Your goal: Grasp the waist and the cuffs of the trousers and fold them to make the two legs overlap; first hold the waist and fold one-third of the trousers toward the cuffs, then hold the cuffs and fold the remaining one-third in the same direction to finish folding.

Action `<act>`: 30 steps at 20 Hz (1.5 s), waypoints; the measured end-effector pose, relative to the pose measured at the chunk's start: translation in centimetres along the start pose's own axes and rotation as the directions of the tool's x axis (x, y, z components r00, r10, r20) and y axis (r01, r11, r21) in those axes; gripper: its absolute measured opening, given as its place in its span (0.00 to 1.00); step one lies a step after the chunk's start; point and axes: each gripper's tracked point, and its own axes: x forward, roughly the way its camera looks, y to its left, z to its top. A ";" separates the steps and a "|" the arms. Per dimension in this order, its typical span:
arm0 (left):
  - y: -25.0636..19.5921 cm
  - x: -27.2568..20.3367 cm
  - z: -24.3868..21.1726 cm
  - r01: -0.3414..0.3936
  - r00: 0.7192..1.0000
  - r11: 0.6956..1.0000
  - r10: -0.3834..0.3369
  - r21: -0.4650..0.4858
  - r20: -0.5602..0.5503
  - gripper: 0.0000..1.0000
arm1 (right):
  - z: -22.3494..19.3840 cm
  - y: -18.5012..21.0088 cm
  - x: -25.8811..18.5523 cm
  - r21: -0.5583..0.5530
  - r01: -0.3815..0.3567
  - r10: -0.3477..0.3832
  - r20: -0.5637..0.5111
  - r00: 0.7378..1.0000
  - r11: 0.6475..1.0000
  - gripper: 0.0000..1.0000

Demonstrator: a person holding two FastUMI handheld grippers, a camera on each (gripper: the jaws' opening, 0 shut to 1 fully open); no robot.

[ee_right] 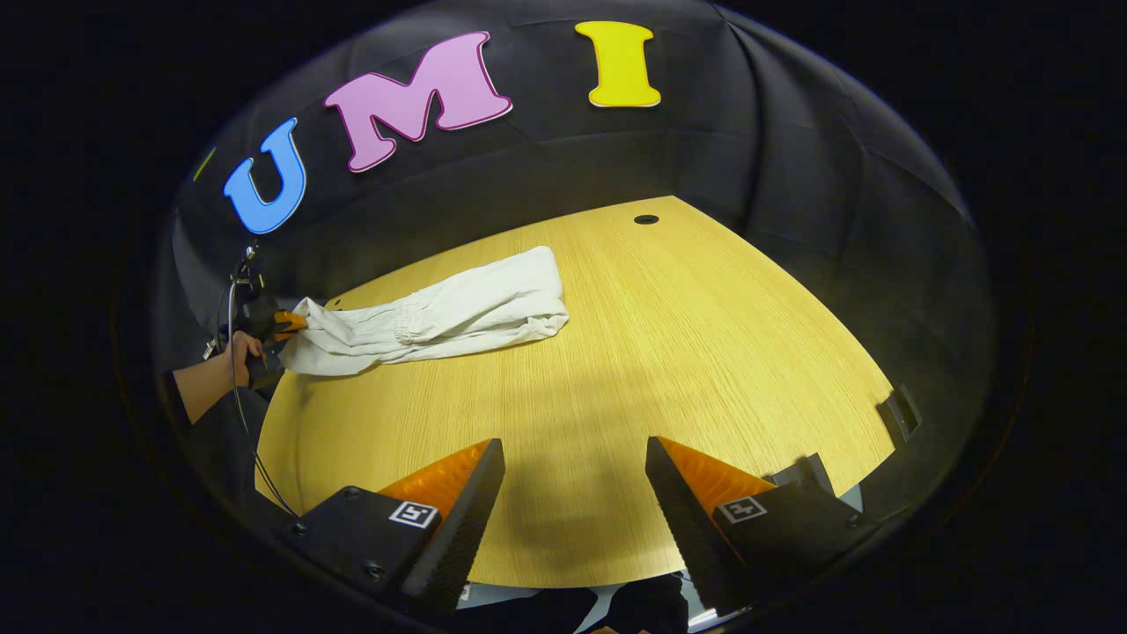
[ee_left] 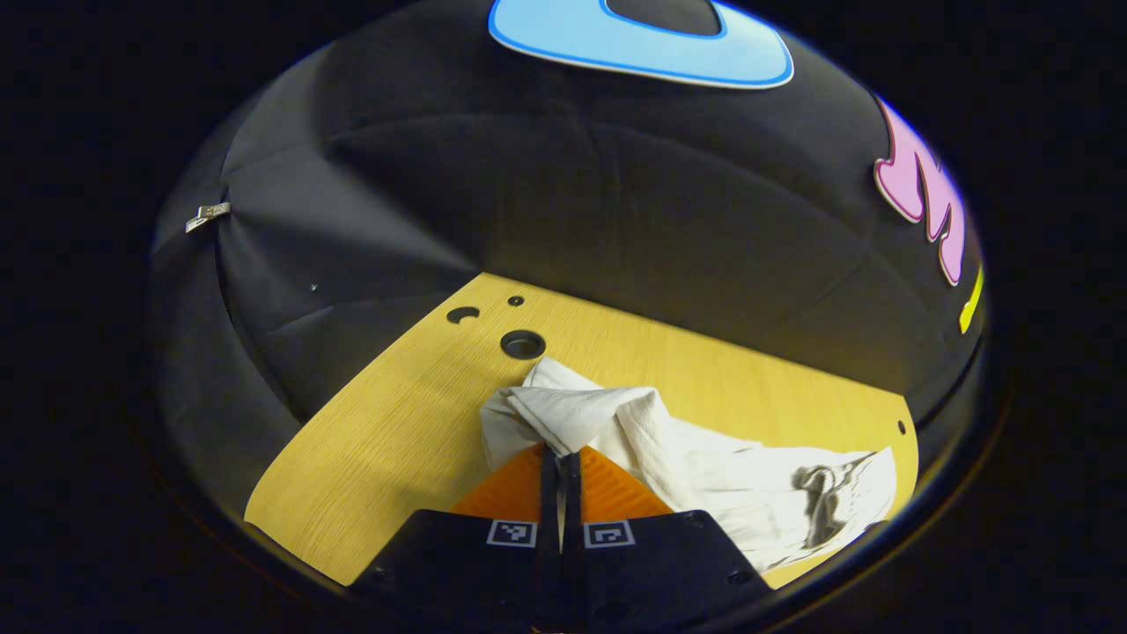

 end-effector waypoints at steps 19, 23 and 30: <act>-41.7 -11.2 -0.6 0.424 0.902 0.894 -0.431 0.144 0.016 0.05 | 2.0 -8.1 0.0 0.125 0.003 -0.011 0.063 0.998 0.992 0.99; -46.6 -10.8 -6.2 0.479 0.877 0.856 -0.477 0.195 -0.063 0.05 | 2.0 -9.5 -0.3 0.116 0.007 -0.015 0.067 0.998 0.993 0.98; -49.6 -12.5 -15.7 0.593 0.803 0.775 -0.549 0.218 -0.233 0.29 | 2.2 -9.5 -0.1 0.093 0.001 -0.007 0.066 0.998 0.996 0.99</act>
